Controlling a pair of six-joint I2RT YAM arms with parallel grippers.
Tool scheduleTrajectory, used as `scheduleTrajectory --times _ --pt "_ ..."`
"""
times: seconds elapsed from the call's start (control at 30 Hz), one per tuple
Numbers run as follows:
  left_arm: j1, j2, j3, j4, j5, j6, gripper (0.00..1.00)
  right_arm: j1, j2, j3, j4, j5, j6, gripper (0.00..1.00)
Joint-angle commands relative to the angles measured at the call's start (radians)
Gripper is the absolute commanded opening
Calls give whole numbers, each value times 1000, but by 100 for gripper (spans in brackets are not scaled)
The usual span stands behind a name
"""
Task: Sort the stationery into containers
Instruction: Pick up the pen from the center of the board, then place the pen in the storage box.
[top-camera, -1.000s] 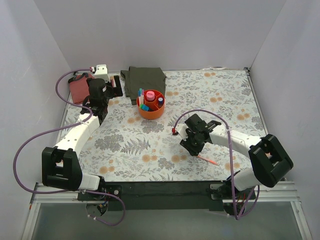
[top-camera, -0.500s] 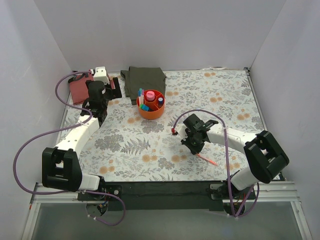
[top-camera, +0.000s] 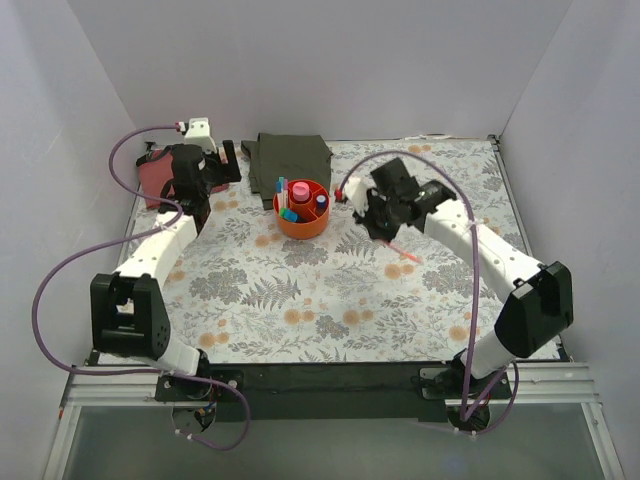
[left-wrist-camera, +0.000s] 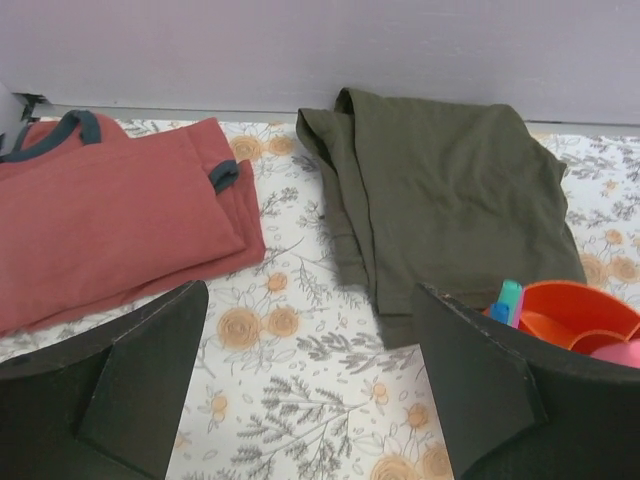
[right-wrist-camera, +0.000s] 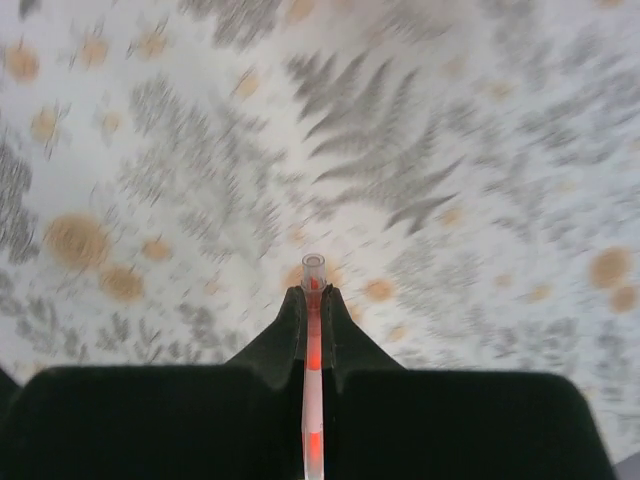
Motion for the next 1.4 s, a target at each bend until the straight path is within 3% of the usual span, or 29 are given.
scheduleTrajectory --times 0.0,0.07,0.17,0.2,0.23,0.43,0.47,0.73,0.97,1.37 --pt "66 97 147 -55 134 -92 78 -93 119 346 23 -49 -78 1" --pt "92 154 199 -80 188 -143 70 -144 198 481 85 -83 -60 1" --pt "97 200 218 -99 234 -172 44 -193 255 531 250 -163 12 1" --pt "97 226 219 -100 248 -175 17 -199 261 527 302 -219 30 1" --pt "97 240 221 -102 257 -175 0 -208 267 519 354 -247 43 1" --pt "92 358 275 -155 404 -131 0 -227 290 364 877 -417 236 1" --pt "86 368 284 -164 406 -128 0 -228 302 352 1004 -416 265 1" --pt "9 391 232 -211 415 -86 0 -184 397 342 1381 -378 429 1" --pt "-18 392 212 -220 419 -119 0 -92 430 180 1833 -273 480 1" --pt "-18 401 233 -221 389 -116 0 -60 540 207 1938 -238 495 1"
